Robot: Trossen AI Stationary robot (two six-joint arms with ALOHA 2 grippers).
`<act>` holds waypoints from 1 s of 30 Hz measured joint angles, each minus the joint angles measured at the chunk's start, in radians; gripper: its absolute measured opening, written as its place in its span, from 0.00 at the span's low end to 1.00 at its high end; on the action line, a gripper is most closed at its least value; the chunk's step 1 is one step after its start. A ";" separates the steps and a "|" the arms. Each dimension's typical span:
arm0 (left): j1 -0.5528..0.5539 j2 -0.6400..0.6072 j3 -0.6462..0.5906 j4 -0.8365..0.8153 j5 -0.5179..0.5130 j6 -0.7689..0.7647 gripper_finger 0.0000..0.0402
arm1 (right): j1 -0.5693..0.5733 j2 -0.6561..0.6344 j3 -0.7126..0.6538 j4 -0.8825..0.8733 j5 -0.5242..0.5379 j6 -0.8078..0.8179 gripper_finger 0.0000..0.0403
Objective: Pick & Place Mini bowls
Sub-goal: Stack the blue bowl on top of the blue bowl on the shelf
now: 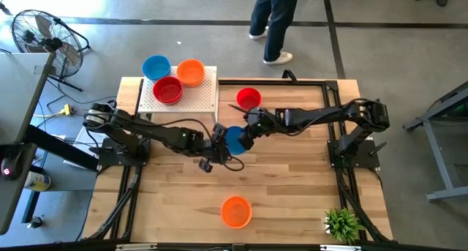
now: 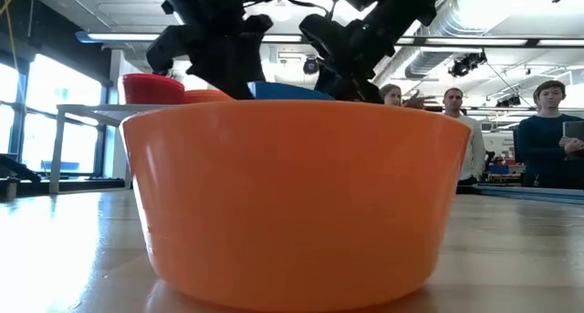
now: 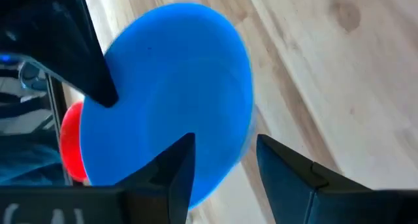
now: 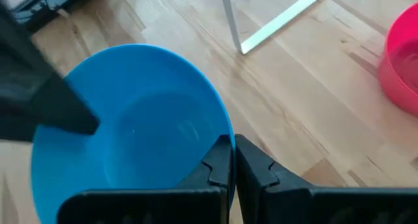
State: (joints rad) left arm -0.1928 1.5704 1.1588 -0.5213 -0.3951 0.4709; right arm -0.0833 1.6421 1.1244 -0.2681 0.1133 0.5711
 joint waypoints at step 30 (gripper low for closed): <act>-0.029 -0.077 0.017 -0.159 0.052 -0.135 0.00 | 0.082 -0.206 -0.097 -0.037 0.121 -0.283 0.26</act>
State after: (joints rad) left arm -0.2222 1.4936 1.1757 -0.6799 -0.3435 0.3355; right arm -0.0012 1.4363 1.0271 -0.3052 0.2339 0.2882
